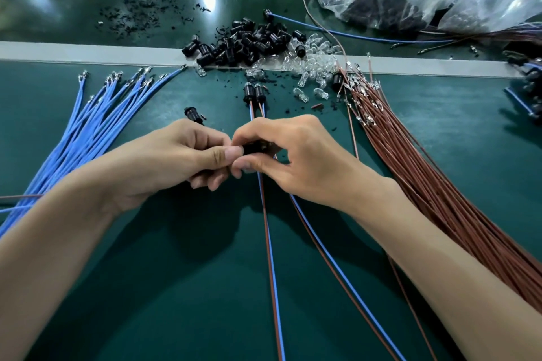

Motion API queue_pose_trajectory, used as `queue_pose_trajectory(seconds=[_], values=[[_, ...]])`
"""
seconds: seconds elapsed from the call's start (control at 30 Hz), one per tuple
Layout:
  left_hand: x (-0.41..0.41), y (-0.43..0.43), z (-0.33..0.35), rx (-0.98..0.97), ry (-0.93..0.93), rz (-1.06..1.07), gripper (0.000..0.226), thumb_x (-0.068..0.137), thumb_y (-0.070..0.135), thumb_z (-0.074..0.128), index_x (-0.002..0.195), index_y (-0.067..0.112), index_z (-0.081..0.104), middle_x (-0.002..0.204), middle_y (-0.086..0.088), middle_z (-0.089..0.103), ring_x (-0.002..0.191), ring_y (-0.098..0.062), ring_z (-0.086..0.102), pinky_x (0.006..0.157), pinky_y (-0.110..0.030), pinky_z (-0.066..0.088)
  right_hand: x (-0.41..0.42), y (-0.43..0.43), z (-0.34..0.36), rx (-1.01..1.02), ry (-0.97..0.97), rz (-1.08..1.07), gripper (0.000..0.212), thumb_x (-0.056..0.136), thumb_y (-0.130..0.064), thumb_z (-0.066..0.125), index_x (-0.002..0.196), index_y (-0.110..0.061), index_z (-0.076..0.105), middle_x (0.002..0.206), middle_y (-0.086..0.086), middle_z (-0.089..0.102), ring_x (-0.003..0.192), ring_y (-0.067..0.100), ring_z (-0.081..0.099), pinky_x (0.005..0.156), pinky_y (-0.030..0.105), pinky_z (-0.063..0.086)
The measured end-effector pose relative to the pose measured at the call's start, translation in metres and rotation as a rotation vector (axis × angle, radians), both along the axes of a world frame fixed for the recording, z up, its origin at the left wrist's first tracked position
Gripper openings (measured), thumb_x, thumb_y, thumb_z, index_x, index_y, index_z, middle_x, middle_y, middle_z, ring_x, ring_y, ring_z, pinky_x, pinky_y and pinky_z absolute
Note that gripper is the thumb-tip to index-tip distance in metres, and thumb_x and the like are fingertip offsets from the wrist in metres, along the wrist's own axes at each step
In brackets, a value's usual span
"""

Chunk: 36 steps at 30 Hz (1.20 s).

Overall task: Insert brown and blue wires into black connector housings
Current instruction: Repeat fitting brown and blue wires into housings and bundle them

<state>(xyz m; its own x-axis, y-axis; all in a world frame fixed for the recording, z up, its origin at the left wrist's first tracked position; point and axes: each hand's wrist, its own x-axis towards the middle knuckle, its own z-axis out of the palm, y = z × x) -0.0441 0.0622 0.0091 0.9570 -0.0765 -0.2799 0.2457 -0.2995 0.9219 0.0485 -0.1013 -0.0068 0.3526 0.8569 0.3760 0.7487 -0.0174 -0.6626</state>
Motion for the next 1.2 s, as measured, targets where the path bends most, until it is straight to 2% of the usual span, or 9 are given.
queue_pose_trajectory(seconds=[0.2,0.4,0.5,0.73,0.9,0.97,1.03,1.13,1.2], values=[[-0.001,-0.002,0.002,-0.022,0.004,-0.034,0.029,0.076,0.041,0.053,0.062,0.019,0.067,0.048,0.002,0.05,0.042,-0.004,0.038,0.043,-0.01,0.033,0.0,-0.004,0.004,0.019,0.039,-0.02,0.013,0.081,-0.005,0.073,0.086,0.004,0.064,0.07,-0.003,0.064,0.061,0.012,0.059,0.059,0.019,0.048],[0.0,-0.004,0.002,-0.003,0.009,-0.017,0.029,0.077,0.038,0.052,0.058,0.02,0.065,0.044,0.004,0.046,0.039,-0.005,0.033,0.041,-0.01,0.029,0.008,-0.013,0.004,-0.008,0.254,-0.007,0.012,0.081,-0.002,0.071,0.084,0.007,0.063,0.073,0.012,0.07,0.065,0.016,0.067,0.066,0.03,0.055],[0.001,-0.004,0.001,-0.016,0.004,0.021,0.03,0.077,0.036,0.052,0.058,0.016,0.064,0.044,0.003,0.046,0.04,-0.005,0.035,0.041,-0.01,0.03,0.01,-0.014,0.0,0.004,0.395,-0.018,0.01,0.081,0.0,0.07,0.086,0.006,0.063,0.076,0.009,0.07,0.067,0.01,0.069,0.065,0.026,0.057],[0.009,-0.026,0.02,-0.099,-0.056,0.016,0.038,0.079,0.037,0.051,0.077,0.004,0.068,0.069,-0.009,0.072,0.063,-0.017,0.066,0.063,-0.016,0.051,0.012,-0.006,0.001,0.359,0.803,-0.196,0.014,0.086,0.002,0.061,0.097,-0.006,0.06,0.077,0.006,0.067,0.069,0.011,0.063,0.069,0.021,0.051],[0.005,-0.067,0.027,-0.107,0.028,-0.176,0.037,0.094,0.029,0.045,0.088,0.001,0.068,0.077,-0.004,0.075,0.062,-0.009,0.067,0.06,-0.01,0.047,0.018,0.0,0.002,0.473,1.041,-0.438,0.02,0.086,-0.007,0.066,0.099,-0.013,0.052,0.07,0.003,0.07,0.065,0.012,0.063,0.064,0.02,0.05],[0.007,-0.067,0.029,-0.003,0.068,-0.291,0.044,0.087,0.042,0.047,0.09,0.004,0.069,0.076,-0.002,0.075,0.062,-0.009,0.066,0.06,-0.01,0.046,0.018,0.001,0.0,0.414,0.962,-0.505,0.02,0.084,-0.009,0.069,0.095,-0.016,0.053,0.072,0.005,0.07,0.064,0.011,0.063,0.064,0.022,0.051],[0.013,-0.05,0.031,0.203,-0.01,-0.203,0.052,0.076,0.056,0.048,0.086,0.01,0.071,0.068,0.001,0.073,0.06,-0.014,0.066,0.059,-0.015,0.048,0.017,0.001,-0.003,0.333,0.837,-0.571,0.019,0.083,-0.012,0.071,0.089,-0.02,0.055,0.074,0.006,0.07,0.066,0.012,0.065,0.07,0.028,0.054],[0.023,-0.007,0.023,0.83,-0.233,0.223,0.052,0.079,0.067,0.05,0.086,0.018,0.066,0.067,0.003,0.069,0.065,-0.02,0.064,0.061,-0.028,0.049,0.018,0.002,-0.006,0.257,0.742,-0.637,0.017,0.083,-0.012,0.072,0.086,-0.024,0.06,0.085,0.006,0.071,0.082,0.022,0.07,0.084,0.039,0.055],[0.025,0.015,0.015,1.223,-0.163,0.317,0.053,0.076,0.072,0.048,0.096,0.024,0.058,0.08,-0.001,0.068,0.08,-0.027,0.063,0.069,-0.034,0.048,0.016,0.004,-0.006,0.215,0.739,-0.631,0.018,0.085,-0.01,0.069,0.098,-0.022,0.064,0.094,0.001,0.07,0.092,0.017,0.068,0.091,0.033,0.053]])
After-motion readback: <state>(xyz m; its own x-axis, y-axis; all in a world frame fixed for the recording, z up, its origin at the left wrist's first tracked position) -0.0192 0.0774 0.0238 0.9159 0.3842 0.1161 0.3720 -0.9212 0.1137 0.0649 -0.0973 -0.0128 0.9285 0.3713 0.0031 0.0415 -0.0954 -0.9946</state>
